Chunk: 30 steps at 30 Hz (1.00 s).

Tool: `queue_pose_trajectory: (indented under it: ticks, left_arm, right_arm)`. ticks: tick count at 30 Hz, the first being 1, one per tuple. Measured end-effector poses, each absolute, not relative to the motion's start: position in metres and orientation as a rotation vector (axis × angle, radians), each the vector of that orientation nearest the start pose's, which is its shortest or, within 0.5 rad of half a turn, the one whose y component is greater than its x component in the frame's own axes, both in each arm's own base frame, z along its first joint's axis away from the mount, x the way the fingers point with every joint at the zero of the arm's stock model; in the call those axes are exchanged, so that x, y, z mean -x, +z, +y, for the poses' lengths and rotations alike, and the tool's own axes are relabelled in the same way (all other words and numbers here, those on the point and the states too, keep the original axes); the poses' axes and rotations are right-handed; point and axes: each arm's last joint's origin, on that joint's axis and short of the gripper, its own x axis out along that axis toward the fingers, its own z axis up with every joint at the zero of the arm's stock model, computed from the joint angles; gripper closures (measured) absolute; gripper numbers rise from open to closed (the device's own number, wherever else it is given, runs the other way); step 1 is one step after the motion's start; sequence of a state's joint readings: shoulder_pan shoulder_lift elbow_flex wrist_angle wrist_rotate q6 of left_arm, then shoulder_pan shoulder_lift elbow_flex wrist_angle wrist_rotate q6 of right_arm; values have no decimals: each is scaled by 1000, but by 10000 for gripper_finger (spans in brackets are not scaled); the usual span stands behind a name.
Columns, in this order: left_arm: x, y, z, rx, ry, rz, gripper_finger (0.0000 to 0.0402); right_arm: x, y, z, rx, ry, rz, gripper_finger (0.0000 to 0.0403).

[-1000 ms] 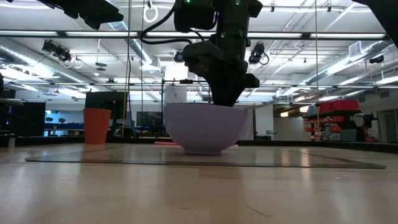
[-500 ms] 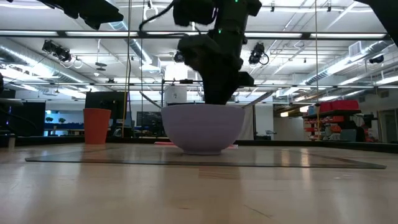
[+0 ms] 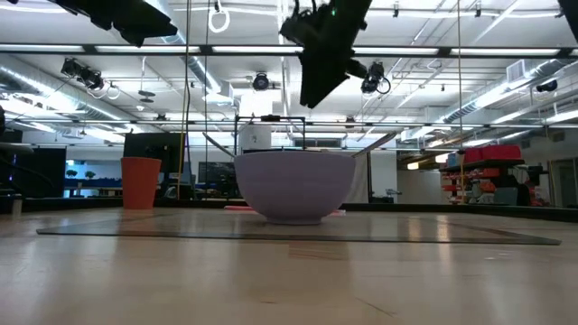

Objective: Pick & Place Utensil
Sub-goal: Put the orange cup on the brown mat to the top right of the violet bowl

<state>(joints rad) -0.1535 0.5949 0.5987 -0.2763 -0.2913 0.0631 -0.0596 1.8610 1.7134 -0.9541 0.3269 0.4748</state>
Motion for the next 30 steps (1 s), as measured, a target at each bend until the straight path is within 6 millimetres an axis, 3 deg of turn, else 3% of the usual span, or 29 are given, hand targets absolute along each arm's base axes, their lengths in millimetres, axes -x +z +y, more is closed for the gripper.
queue_pose_trajectory:
  ticks: [5,9,13,19,23,30]
  left_arm:
    - [-137,283,-12,-136,158,309,266]
    - [-133,285,-5,-125,381,293,266]
    - [-130,280,7,-51,633,318,266]
    - [-120,270,31,136,907,344,255]
    - [-117,252,42,238,1002,415,197]
    - [-116,221,64,470,1235,408,41]
  right_arm:
    - [-385,284,-77,-217,-655,978,305]
    - [-385,283,-95,-207,-678,944,304]
    - [-391,281,-94,-164,-641,907,305]
    - [-398,285,-75,-91,-564,872,305]
    - [-401,285,-63,-50,-521,874,305]
    - [-403,285,-49,14,-464,882,305]
